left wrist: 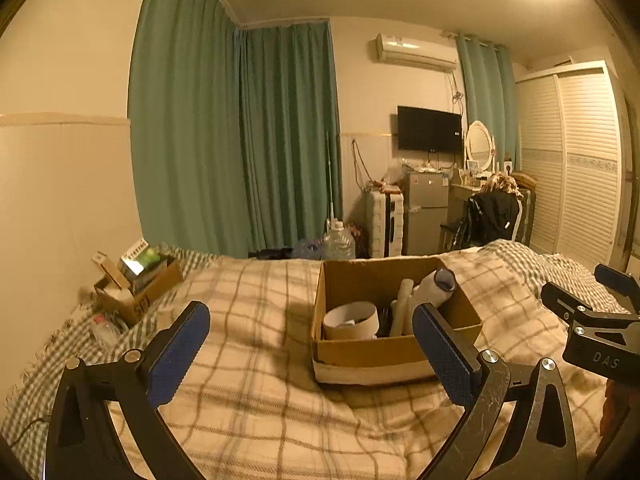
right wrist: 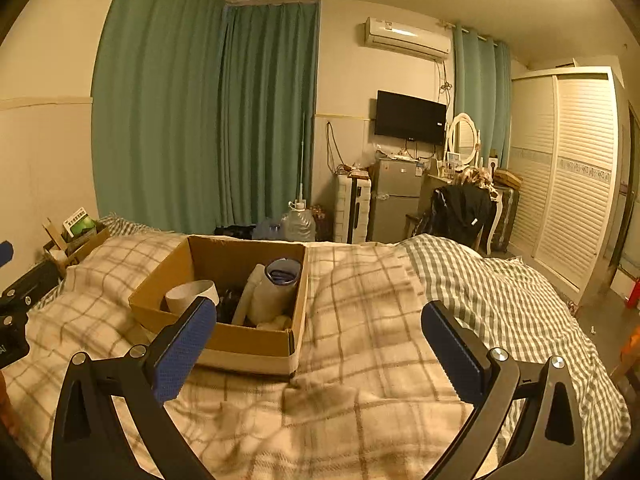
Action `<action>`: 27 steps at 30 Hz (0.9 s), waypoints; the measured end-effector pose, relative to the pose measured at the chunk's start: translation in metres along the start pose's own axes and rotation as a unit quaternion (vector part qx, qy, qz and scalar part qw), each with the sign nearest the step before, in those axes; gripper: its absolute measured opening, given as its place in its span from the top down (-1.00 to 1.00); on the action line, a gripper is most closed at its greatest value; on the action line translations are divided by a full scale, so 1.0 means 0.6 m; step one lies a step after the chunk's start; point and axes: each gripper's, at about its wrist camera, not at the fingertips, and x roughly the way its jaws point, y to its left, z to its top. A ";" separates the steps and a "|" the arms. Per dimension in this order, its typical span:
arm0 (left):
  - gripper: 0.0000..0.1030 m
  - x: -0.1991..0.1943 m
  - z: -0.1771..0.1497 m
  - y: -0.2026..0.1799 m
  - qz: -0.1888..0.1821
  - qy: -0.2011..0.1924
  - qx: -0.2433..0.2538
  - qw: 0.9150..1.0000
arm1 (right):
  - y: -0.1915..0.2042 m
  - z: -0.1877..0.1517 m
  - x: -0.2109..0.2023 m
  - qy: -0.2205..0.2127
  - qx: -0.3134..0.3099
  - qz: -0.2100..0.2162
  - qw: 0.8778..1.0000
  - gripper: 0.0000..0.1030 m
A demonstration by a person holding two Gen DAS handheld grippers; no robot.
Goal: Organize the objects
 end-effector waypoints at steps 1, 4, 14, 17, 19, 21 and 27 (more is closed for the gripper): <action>-1.00 0.001 -0.001 0.000 0.001 0.002 -0.002 1.000 | 0.002 0.001 0.000 0.001 -0.002 0.000 1.000 -0.99; -1.00 0.000 -0.006 0.005 -0.005 0.007 -0.008 1.000 | 0.006 -0.002 -0.002 0.001 -0.008 -0.002 1.000 -0.99; -1.00 0.002 -0.008 0.007 -0.014 0.017 -0.014 1.000 | 0.023 0.002 -0.010 -0.002 -0.026 -0.005 1.000 -0.99; -1.00 0.002 -0.009 0.005 -0.013 0.018 -0.012 1.000 | 0.026 0.002 -0.010 -0.002 -0.029 -0.004 1.000 -0.99; -1.00 0.002 -0.009 0.004 -0.013 0.018 -0.010 1.000 | 0.026 0.001 -0.011 -0.002 -0.029 -0.004 1.000 -0.99; -1.00 0.001 -0.009 0.004 -0.013 0.019 -0.011 1.000 | 0.026 0.002 -0.012 -0.004 -0.028 -0.004 1.000 -0.99; -1.00 0.000 -0.010 0.003 -0.012 0.022 -0.010 1.000 | 0.020 0.003 -0.014 -0.005 -0.023 -0.005 1.000 -0.99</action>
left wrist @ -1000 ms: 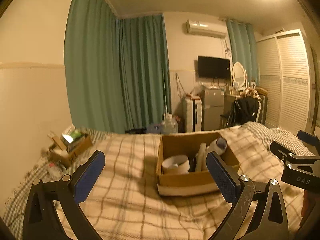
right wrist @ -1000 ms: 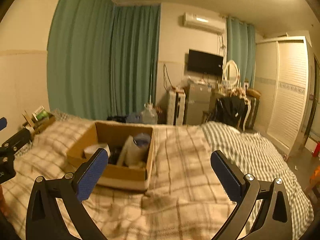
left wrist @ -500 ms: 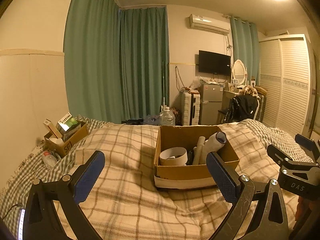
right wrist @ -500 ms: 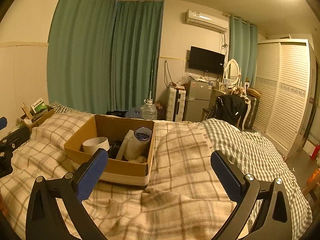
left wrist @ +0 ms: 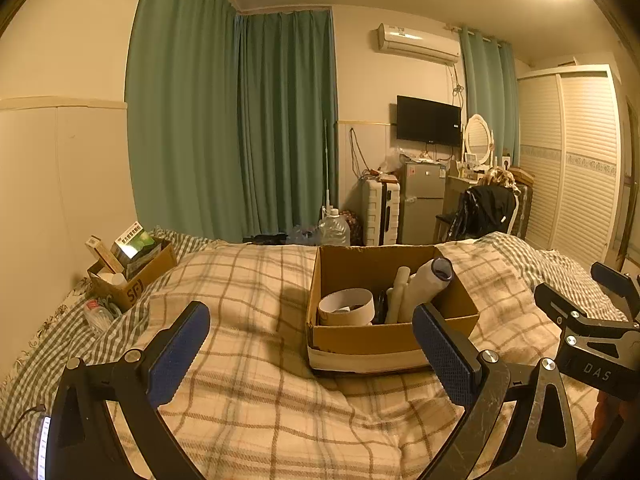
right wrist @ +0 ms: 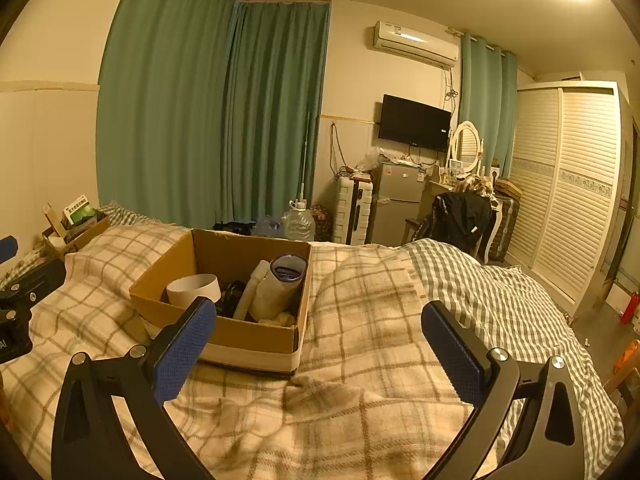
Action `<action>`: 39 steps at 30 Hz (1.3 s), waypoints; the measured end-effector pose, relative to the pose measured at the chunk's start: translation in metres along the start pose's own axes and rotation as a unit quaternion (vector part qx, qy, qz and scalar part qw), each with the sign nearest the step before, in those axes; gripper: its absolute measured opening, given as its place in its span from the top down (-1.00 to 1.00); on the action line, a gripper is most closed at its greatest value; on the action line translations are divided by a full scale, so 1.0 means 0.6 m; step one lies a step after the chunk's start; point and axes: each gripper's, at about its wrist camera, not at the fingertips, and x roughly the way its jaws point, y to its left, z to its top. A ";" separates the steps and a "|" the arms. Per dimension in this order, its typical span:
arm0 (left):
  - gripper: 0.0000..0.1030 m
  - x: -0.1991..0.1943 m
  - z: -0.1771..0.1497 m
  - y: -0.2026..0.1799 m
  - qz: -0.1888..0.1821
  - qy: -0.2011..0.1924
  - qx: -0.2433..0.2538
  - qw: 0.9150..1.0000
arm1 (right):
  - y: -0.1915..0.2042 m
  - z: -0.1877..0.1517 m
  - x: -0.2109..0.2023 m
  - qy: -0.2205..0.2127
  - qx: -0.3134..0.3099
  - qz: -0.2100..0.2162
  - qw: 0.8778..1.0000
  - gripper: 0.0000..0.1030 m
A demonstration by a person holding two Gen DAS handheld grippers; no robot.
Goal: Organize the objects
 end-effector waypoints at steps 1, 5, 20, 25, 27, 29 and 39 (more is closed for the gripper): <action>-1.00 0.000 0.000 0.000 0.000 0.000 0.000 1.000 | 0.000 0.000 0.000 0.000 0.001 0.000 1.000 -0.99; -1.00 0.001 0.000 0.000 0.000 0.001 0.002 1.000 | 0.000 0.000 0.000 0.001 0.000 0.001 1.000 -0.99; -1.00 0.003 -0.002 0.000 0.001 0.003 0.002 1.000 | 0.005 0.000 -0.001 0.005 0.002 0.003 1.000 -0.99; -1.00 0.004 -0.002 0.000 0.001 0.003 0.002 1.000 | 0.007 0.000 0.000 0.007 0.002 0.004 1.000 -0.99; -1.00 0.004 -0.003 0.000 -0.001 0.003 0.001 1.000 | 0.007 0.000 0.001 0.007 0.002 0.004 1.000 -0.99; -1.00 0.004 -0.004 0.000 0.001 0.004 0.000 1.000 | 0.008 -0.001 0.001 0.007 0.001 0.004 1.000 -0.99; -1.00 0.004 -0.008 -0.004 0.005 0.002 0.006 1.000 | 0.009 -0.001 0.003 0.008 0.001 0.004 1.000 -0.99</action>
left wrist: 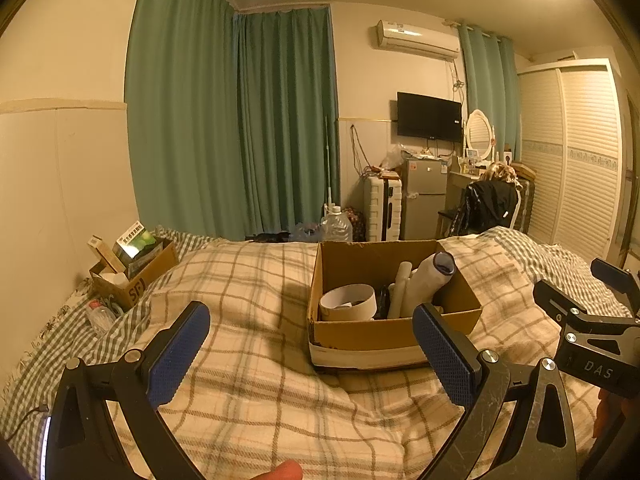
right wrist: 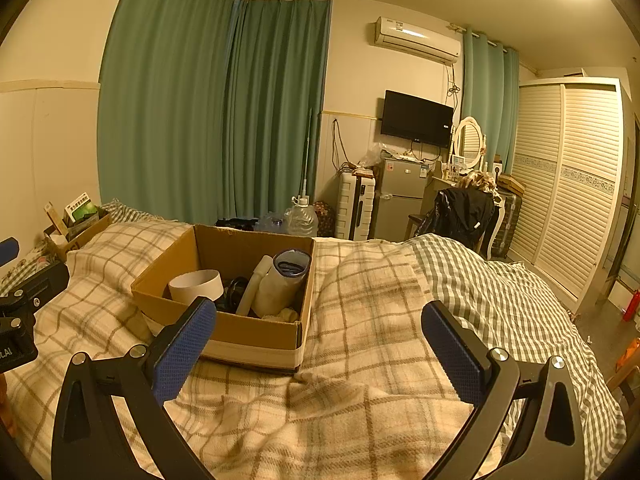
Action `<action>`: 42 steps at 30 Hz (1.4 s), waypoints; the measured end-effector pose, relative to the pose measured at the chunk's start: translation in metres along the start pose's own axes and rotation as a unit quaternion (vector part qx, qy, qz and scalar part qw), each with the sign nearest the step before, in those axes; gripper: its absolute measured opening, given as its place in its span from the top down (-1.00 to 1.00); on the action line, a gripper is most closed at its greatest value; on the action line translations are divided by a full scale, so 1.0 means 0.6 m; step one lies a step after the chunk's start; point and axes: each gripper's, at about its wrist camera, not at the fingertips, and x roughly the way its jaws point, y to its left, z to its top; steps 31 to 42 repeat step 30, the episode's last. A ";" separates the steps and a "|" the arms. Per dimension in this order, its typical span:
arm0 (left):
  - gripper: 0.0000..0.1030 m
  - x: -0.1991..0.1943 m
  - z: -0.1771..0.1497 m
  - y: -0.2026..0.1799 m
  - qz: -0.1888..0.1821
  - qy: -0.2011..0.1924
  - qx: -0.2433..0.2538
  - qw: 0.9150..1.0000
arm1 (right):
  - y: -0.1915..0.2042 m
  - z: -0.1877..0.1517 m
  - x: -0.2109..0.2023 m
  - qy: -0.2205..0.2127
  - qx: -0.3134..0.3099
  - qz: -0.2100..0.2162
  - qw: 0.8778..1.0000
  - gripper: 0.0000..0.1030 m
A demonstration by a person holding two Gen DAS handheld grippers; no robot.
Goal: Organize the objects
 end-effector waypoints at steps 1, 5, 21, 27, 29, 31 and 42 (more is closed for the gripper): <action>-1.00 -0.001 0.000 0.000 0.000 -0.001 0.000 1.000 | 0.001 -0.001 0.001 0.000 0.000 0.000 1.000 -0.99; -1.00 0.000 0.001 0.000 0.001 0.000 0.000 1.000 | 0.000 -0.001 0.001 0.000 0.000 0.000 1.000 -0.99; -1.00 0.001 0.001 0.001 0.002 0.000 0.001 1.000 | 0.001 -0.002 0.001 0.001 0.000 0.000 1.000 -0.99; -1.00 0.001 0.000 0.002 0.003 0.002 0.001 1.000 | 0.002 -0.006 0.003 0.002 0.000 0.001 1.000 -0.99; -1.00 0.001 0.000 0.004 0.005 0.001 -0.001 1.000 | 0.002 -0.005 0.003 0.002 0.000 0.001 1.000 -0.99; -1.00 0.001 0.000 0.005 0.004 0.002 -0.003 1.000 | 0.002 -0.005 0.002 0.002 0.000 0.001 1.000 -0.99; -1.00 0.001 0.000 0.005 0.004 0.002 -0.003 1.000 | 0.002 -0.005 0.002 0.002 0.000 0.001 1.000 -0.99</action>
